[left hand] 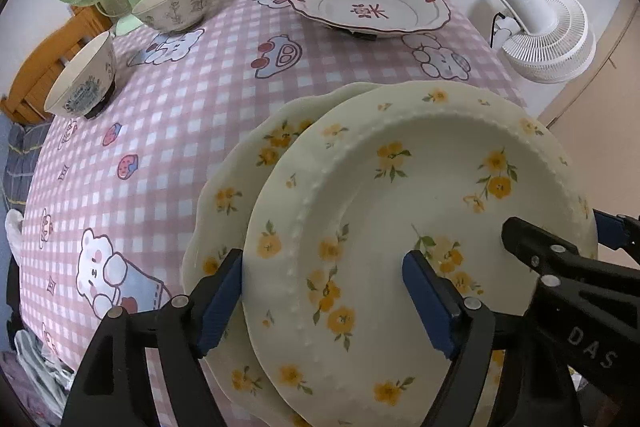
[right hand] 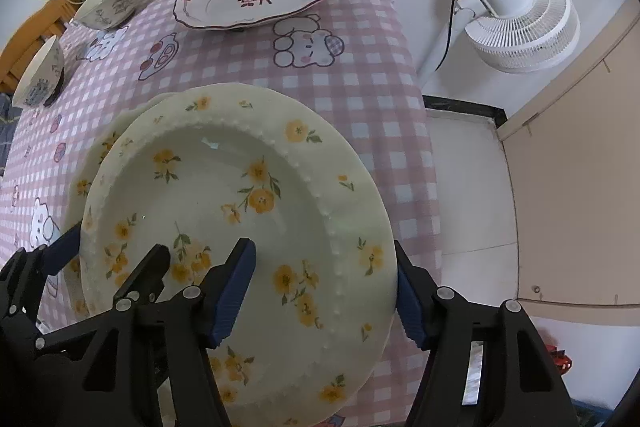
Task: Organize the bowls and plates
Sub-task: 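Lower the beaded-edge plate onto the first plate and open both grippers, then move both grippers toward the white plate with the red pattern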
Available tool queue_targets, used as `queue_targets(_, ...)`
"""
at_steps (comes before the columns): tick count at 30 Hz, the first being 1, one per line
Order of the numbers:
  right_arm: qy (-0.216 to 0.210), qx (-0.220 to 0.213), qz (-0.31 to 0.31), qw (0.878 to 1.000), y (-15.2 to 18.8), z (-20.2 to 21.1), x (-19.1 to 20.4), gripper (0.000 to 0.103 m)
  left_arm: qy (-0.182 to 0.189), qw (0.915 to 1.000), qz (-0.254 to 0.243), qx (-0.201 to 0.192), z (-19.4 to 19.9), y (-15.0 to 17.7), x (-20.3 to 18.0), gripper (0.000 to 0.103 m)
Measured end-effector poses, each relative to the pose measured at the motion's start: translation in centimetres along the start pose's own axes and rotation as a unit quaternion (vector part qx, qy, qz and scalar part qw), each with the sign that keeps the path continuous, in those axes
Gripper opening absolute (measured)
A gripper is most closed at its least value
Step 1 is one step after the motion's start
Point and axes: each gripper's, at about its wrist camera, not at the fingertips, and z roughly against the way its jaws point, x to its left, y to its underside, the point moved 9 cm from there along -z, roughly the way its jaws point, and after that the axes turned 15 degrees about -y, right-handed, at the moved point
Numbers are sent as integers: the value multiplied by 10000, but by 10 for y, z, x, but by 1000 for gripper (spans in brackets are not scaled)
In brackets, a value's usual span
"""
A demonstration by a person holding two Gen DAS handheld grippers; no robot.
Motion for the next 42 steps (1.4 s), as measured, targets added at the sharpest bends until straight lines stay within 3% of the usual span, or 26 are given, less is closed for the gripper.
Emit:
queue_targets(5,179,-157,-11,9997,1,16,-9,65,-288,9995,-78,-122,2,-5,6,82)
queue_targets(6,214,-156,-17,9996,2,19,-11,52,-311,9994,-58,-149,3,-6,9,82)
queue_targets(7,205,-110,-30,9997,4,20,-13,45,-328,9993,-2,-174,5,-7,13,82)
queue_targets(10,-34,-48,-51,10000,8,17,-9,38,-319,9993,78,-199,9,-8,21,82)
queue_targets(24,-107,203,90,9997,4,-4,13,40,-378,9989,255,-96,14,0,40,82)
queue_targets(30,-117,186,-53,9997,3,0,13,42,-132,9996,189,-153,23,-4,43,84)
queue_targets(33,-195,-137,-66,9997,-5,19,23,48,-28,9993,73,-364,34,-12,46,91)
queue_targets(34,-238,-264,-52,9994,-9,26,28,56,-20,9989,40,-476,40,-16,49,92)
queue_targets(38,-190,-685,-123,9974,-22,49,41,68,140,9977,72,-665,53,-29,64,97)
queue_targets(42,-244,-960,-222,9948,-33,68,56,69,279,9957,-56,-885,69,-43,74,97)
